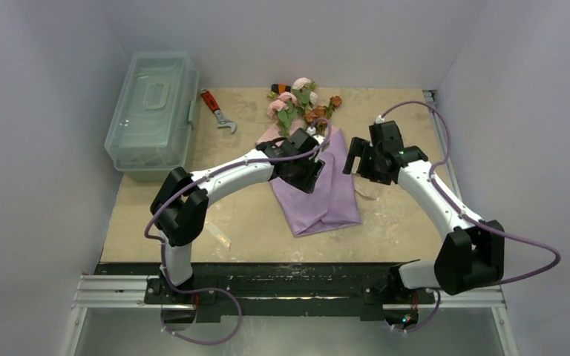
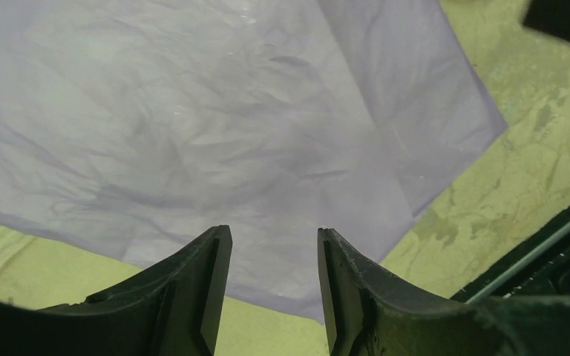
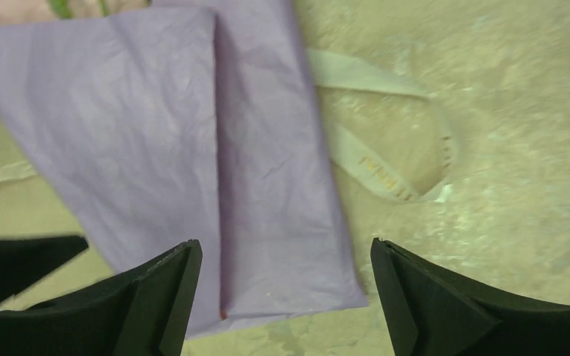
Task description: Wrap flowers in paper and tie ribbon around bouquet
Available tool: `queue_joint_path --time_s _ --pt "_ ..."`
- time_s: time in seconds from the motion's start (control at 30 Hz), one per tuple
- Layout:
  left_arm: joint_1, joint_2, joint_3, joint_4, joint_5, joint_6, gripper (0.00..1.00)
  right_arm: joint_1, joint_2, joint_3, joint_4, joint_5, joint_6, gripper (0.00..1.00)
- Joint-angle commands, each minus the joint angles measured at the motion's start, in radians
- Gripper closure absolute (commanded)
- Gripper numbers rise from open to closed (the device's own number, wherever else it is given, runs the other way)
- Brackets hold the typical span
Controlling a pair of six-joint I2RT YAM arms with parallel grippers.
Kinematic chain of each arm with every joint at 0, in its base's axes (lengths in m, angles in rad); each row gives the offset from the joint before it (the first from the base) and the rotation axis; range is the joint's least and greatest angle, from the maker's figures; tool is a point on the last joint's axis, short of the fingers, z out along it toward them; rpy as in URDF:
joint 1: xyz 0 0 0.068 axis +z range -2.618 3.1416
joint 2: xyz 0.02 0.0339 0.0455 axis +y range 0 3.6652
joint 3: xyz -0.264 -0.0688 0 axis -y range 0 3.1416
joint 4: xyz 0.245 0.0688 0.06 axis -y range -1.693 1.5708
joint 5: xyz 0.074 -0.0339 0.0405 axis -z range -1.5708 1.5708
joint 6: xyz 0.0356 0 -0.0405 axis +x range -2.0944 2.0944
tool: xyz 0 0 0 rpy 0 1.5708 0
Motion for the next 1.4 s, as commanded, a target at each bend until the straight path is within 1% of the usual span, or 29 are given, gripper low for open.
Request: queue_joint_path --time_s 0.0,0.1,0.17,0.27,0.4,0.53,0.67,0.83,1.0,1.17,1.27,1.37 --pt "-0.068 0.007 0.018 0.015 0.032 -0.061 0.51 -0.043 0.105 0.115 -0.086 0.252 -0.051 0.05" --pt "-0.105 0.037 0.05 0.029 0.056 -0.097 0.51 -0.063 0.171 0.171 -0.073 0.252 -0.047 0.04" --pt "-0.126 0.06 0.064 0.044 0.075 -0.121 0.52 -0.079 0.216 0.209 -0.072 0.235 0.017 0.02" --pt "-0.16 0.091 0.073 0.057 0.085 -0.133 0.52 -0.116 0.296 0.255 -0.093 0.145 0.163 0.04" --pt "-0.191 0.114 0.038 0.076 0.087 -0.133 0.52 -0.133 0.367 0.305 -0.094 0.076 0.318 0.06" --pt "-0.204 0.119 -0.005 0.086 0.08 -0.123 0.53 -0.133 0.426 0.32 -0.109 0.083 0.397 0.07" --pt "-0.214 0.111 -0.053 0.083 0.054 -0.103 0.53 -0.136 0.451 0.283 -0.064 0.074 0.446 0.1" --pt "-0.215 0.102 -0.114 0.094 0.03 -0.091 0.53 -0.138 0.5 0.282 -0.026 0.112 0.477 0.17" --pt "-0.215 0.106 -0.15 0.097 0.014 -0.071 0.54 -0.141 0.538 0.29 0.004 0.16 0.482 0.26" --pt "-0.215 0.098 -0.161 0.09 0.002 -0.048 0.55 -0.143 0.579 0.298 0.009 0.19 0.485 0.32" --pt "-0.215 0.091 -0.169 0.077 -0.014 -0.029 0.55 -0.144 0.61 0.307 0.008 0.211 0.484 0.39" --pt "-0.215 0.087 -0.173 0.063 -0.032 -0.004 0.55 -0.143 0.634 0.322 -0.004 0.236 0.478 0.51"
